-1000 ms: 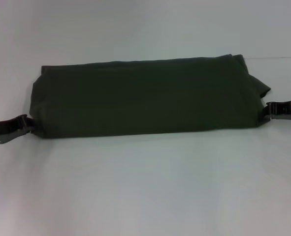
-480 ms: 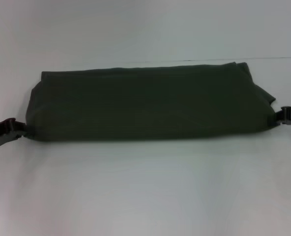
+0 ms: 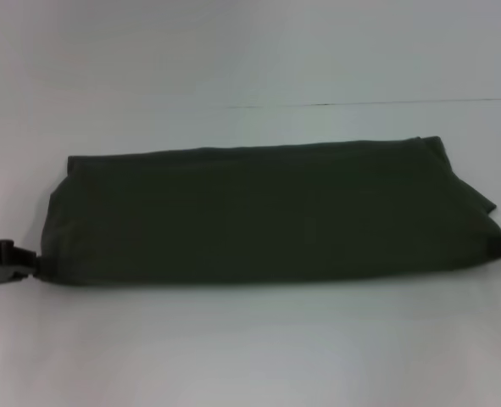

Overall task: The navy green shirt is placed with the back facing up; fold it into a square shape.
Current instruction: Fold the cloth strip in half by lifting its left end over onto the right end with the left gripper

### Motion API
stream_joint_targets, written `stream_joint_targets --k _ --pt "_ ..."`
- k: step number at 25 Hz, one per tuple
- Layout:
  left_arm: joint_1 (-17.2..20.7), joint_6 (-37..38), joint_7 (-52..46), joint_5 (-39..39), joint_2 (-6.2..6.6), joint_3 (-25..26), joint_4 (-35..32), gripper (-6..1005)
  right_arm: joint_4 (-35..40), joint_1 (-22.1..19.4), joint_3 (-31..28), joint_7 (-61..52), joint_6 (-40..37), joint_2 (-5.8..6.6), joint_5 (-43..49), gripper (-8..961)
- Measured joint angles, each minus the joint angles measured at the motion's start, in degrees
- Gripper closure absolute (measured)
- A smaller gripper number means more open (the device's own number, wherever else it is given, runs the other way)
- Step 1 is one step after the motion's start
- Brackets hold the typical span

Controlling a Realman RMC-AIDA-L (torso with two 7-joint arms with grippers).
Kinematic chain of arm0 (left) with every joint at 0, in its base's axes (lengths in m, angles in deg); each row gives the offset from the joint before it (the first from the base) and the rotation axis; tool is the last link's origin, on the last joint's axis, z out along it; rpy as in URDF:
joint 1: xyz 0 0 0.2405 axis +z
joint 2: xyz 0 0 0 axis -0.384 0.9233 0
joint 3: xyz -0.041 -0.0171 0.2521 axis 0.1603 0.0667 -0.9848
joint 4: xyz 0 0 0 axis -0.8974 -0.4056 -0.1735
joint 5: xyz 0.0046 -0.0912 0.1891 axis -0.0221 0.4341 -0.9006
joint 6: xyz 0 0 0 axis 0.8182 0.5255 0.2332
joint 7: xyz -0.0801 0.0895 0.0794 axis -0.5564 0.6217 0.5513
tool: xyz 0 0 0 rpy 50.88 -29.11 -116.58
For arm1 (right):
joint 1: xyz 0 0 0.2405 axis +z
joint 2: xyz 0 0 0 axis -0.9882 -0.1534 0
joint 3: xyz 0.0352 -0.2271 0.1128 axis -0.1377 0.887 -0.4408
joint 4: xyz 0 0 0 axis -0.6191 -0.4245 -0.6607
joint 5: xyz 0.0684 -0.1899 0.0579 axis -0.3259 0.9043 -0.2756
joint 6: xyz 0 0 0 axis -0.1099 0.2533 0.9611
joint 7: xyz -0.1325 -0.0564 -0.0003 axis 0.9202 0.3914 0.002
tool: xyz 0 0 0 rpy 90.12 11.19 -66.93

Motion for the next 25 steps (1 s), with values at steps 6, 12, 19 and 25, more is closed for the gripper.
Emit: stream_joint_targets --k 6,12,19,25 --pt "0.1 4.6 -0.3 -2.9 0.47 0.2 -1.1 987 0.3 -2.5 -2.4 0.9 -4.1 -0.08 -0.1 923" --pt "-0.6 5.1 -1.5 -3.8 0.88 0.3 -1.2 988 0.4 -2.9 -3.3 1.3 -5.0 0.03 -0.1 920" --pt "-0.9 4.4 -5.4 -6.2 1.17 0.8 -1.9 935 -0.4 -2.1 -6.3 1.0 -5.0 0.81 -0.1 882" --pt "-0.9 5.0 -5.4 -6.4 1.34 2.3 -2.2 761 -1.5 -0.8 -6.6 1.0 -5.3 1.81 -0.1 775"
